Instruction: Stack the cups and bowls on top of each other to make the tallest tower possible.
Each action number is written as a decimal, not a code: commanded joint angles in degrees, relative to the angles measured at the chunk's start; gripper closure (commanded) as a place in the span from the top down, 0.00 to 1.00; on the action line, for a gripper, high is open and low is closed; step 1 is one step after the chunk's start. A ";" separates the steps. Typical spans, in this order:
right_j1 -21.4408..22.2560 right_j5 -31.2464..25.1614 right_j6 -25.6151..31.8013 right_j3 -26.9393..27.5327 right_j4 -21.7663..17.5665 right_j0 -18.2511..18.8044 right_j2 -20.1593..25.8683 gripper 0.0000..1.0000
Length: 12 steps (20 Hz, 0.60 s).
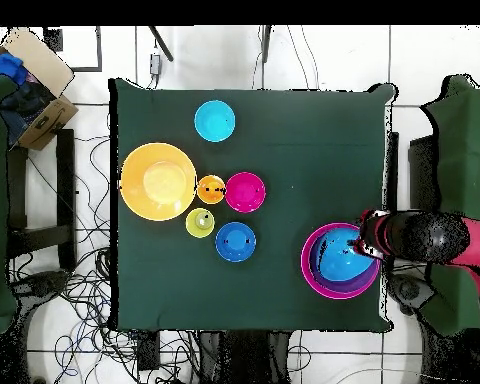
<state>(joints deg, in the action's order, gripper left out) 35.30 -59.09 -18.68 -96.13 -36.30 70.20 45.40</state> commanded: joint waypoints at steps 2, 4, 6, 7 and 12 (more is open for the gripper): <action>-1.23 -1.12 -0.88 -1.86 -1.67 -2.82 -3.01 1.00; -1.27 -1.31 -0.21 -1.70 -1.70 -2.74 -2.80 1.00; -1.38 -1.71 0.38 -1.37 -1.62 -2.51 -2.74 1.00; -1.54 -1.74 0.55 -1.16 -1.68 -2.50 -2.74 1.00; -1.32 -1.78 0.96 -1.33 -1.46 -2.18 -2.46 1.00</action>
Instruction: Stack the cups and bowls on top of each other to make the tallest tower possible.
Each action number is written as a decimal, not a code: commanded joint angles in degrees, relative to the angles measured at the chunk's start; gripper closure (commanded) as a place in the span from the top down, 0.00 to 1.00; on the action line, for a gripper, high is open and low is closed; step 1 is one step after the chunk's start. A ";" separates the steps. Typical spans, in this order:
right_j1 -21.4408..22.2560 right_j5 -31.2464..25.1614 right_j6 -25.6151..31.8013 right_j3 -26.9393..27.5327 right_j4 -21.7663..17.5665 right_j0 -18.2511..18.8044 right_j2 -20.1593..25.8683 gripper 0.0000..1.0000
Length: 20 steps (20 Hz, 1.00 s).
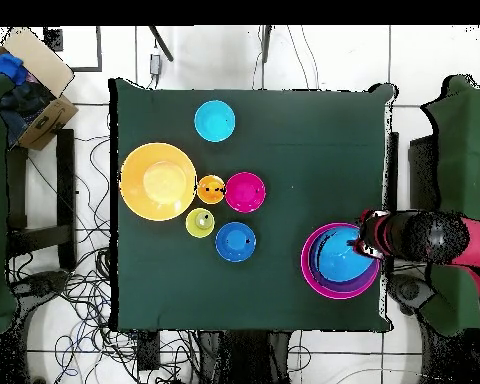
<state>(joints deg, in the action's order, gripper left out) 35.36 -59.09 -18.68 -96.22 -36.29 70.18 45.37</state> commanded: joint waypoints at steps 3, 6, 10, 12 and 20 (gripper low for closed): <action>0.28 -2.60 0.05 -0.97 -1.93 -3.67 -2.61 1.00; 1.79 -4.76 -1.31 0.34 -3.97 -6.72 -4.17 1.00; 2.36 -3.44 -4.51 -0.56 -6.17 -9.88 -6.31 1.00; 1.99 -2.38 -3.19 -0.93 -5.41 -8.91 -6.29 1.00; -4.68 1.04 3.99 1.60 -6.03 -4.17 -6.19 1.00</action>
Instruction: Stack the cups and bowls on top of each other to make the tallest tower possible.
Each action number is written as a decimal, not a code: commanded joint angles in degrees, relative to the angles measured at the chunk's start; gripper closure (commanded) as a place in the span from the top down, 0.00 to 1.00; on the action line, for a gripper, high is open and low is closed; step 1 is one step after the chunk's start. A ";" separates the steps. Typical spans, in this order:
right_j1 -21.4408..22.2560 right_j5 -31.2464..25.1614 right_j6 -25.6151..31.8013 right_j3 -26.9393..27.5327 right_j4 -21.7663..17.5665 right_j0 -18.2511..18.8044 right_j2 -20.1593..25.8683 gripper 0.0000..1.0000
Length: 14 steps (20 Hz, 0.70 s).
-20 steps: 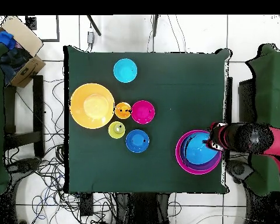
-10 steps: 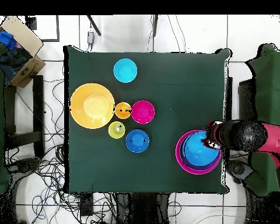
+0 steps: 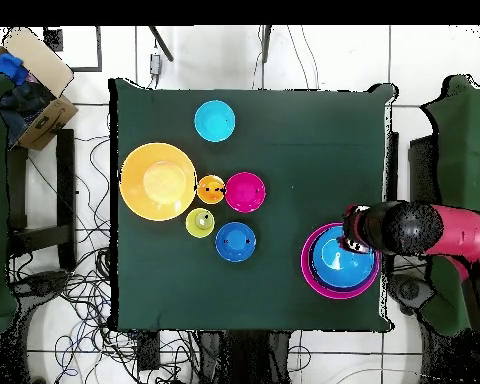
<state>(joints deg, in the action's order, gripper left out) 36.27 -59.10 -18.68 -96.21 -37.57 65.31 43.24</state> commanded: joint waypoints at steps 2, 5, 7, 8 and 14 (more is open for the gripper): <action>-4.16 0.35 2.86 1.32 -4.26 -0.15 -3.59 1.00; 3.61 -3.45 -1.94 0.26 -1.06 -4.39 -1.70 1.00; 8.95 -6.34 -3.90 -0.03 4.27 -5.57 1.15 1.00; 10.61 -7.17 -4.93 0.06 6.76 -5.82 2.27 1.00; 17.38 -13.59 -4.18 3.31 14.77 -7.93 4.00 1.00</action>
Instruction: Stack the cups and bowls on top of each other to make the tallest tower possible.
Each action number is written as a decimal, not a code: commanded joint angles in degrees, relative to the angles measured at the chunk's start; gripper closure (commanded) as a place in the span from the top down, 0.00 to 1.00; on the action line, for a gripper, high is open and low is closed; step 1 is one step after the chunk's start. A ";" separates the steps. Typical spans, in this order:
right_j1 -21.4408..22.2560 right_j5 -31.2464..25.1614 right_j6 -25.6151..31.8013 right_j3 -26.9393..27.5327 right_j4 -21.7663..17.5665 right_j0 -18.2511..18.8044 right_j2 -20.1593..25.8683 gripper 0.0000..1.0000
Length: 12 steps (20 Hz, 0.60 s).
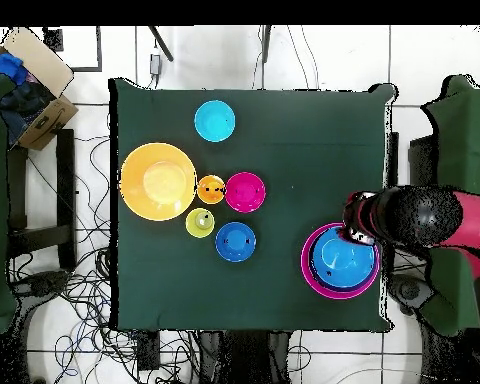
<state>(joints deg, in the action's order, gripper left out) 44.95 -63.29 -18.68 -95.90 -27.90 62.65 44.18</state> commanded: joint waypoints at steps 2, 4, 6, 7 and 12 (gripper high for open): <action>10.26 -11.14 -3.27 4.26 6.15 -6.04 2.88 1.00; 11.29 -11.46 -2.79 4.56 7.09 -6.45 2.75 1.00; 12.14 -9.55 -2.52 3.36 7.78 -6.27 2.71 1.00; 12.41 -8.56 -2.61 2.43 8.34 -6.01 2.65 1.00; 13.22 -0.86 -3.59 -4.56 11.58 -3.47 3.03 1.00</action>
<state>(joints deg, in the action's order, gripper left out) 57.41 -67.65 -18.68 -94.03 -17.51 59.65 46.71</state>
